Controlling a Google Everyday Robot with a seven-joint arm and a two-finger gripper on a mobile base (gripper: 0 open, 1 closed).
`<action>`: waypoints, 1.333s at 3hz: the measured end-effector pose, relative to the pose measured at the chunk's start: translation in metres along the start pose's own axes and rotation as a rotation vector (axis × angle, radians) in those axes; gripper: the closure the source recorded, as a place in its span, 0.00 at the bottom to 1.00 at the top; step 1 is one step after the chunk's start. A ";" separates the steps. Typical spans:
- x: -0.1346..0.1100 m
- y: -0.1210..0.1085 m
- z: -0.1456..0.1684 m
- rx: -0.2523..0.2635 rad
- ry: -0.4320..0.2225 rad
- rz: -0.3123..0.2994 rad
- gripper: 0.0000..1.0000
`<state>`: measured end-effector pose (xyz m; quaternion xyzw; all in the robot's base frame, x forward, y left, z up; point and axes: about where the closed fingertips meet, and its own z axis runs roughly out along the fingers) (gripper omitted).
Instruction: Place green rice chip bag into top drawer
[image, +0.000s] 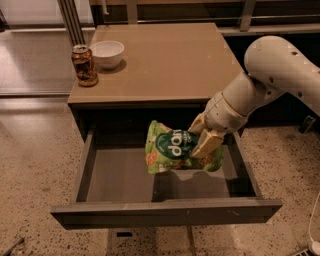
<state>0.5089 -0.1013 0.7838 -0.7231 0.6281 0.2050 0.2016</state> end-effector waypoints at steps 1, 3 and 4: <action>0.000 0.000 0.000 0.000 0.000 0.000 1.00; 0.025 -0.004 0.028 0.083 0.074 -0.077 1.00; 0.045 -0.020 0.049 0.161 0.084 -0.117 1.00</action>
Offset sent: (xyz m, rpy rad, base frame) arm 0.0029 -0.0076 -0.0256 -0.0857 -0.1016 0.0069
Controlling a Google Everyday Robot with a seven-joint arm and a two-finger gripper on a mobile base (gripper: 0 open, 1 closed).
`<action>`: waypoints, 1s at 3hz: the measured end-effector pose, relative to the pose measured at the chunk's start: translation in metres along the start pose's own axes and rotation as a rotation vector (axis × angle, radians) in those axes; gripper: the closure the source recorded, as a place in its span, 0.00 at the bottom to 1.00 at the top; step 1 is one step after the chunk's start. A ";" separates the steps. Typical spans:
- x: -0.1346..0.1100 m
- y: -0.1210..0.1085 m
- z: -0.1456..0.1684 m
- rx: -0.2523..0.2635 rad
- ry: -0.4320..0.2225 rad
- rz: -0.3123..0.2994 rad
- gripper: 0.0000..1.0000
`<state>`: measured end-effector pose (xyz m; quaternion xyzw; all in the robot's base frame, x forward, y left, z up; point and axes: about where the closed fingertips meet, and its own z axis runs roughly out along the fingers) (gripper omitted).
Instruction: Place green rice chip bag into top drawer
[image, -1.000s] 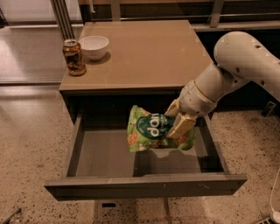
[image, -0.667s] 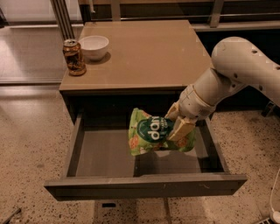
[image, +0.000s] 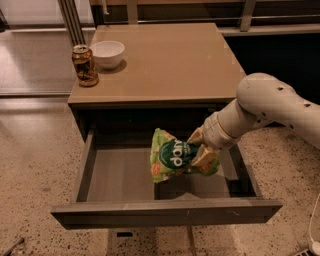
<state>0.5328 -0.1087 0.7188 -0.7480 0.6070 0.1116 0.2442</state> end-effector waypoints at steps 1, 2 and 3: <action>0.019 -0.015 0.023 0.067 -0.013 0.006 1.00; 0.033 -0.027 0.042 0.105 -0.038 0.033 1.00; 0.049 -0.032 0.067 0.096 -0.106 0.105 1.00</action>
Offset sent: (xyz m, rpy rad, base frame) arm 0.0609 -0.0091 -0.0658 0.1103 -0.0904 -0.1148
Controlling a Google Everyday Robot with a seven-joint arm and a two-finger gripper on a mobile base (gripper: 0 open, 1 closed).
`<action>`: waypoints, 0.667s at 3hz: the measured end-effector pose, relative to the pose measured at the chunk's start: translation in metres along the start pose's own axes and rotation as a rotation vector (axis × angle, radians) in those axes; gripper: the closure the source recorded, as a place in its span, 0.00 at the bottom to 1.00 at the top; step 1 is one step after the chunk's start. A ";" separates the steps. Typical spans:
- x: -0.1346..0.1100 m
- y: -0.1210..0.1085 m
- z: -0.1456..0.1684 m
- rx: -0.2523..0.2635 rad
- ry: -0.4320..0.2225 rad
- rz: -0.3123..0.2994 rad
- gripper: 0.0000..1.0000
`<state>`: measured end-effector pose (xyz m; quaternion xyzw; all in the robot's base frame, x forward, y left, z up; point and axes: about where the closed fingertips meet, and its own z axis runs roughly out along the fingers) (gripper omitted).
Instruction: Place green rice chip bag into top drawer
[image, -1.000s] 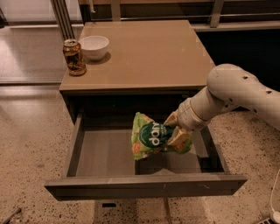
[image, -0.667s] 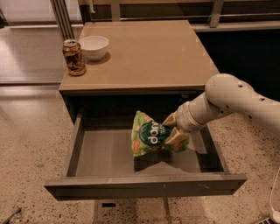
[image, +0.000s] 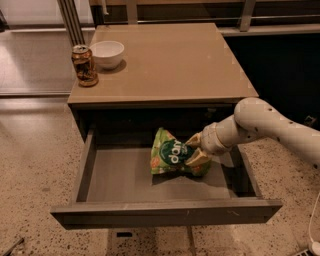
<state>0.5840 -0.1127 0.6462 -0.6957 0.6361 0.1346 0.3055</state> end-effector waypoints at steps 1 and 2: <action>0.003 0.002 0.006 -0.007 -0.007 0.008 0.82; 0.003 0.002 0.006 -0.007 -0.007 0.008 0.58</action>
Offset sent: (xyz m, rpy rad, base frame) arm 0.0000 0.0012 -0.0063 0.0071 0.0103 0.0000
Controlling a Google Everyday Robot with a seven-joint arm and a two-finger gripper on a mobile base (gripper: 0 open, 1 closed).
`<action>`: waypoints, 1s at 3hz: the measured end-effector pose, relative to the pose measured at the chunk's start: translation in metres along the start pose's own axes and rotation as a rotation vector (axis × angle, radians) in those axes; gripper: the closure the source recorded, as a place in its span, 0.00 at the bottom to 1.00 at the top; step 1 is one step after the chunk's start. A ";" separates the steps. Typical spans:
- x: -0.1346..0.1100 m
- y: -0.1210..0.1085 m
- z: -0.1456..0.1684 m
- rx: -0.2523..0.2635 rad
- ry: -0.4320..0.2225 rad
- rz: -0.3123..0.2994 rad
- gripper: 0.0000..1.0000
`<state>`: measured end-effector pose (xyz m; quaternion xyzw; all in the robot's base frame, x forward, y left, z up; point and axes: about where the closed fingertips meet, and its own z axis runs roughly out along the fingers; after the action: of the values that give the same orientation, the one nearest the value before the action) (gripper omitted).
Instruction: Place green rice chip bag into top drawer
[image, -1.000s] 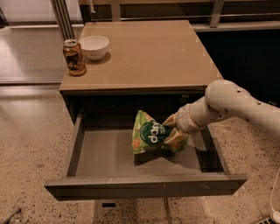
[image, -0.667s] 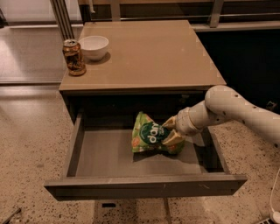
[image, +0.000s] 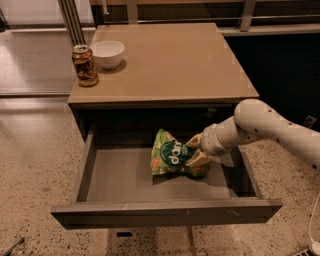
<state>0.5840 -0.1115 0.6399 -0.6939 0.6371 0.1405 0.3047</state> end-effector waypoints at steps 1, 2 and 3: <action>0.000 0.000 0.000 0.000 0.000 0.000 0.35; 0.000 0.000 0.000 0.000 0.000 0.000 0.12; 0.000 0.000 0.000 0.000 0.000 0.000 0.00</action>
Offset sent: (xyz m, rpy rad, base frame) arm 0.0000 0.0000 0.0000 0.0000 0.0000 0.0000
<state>0.5840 -0.1114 0.6398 -0.6939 0.6371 0.1405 0.3047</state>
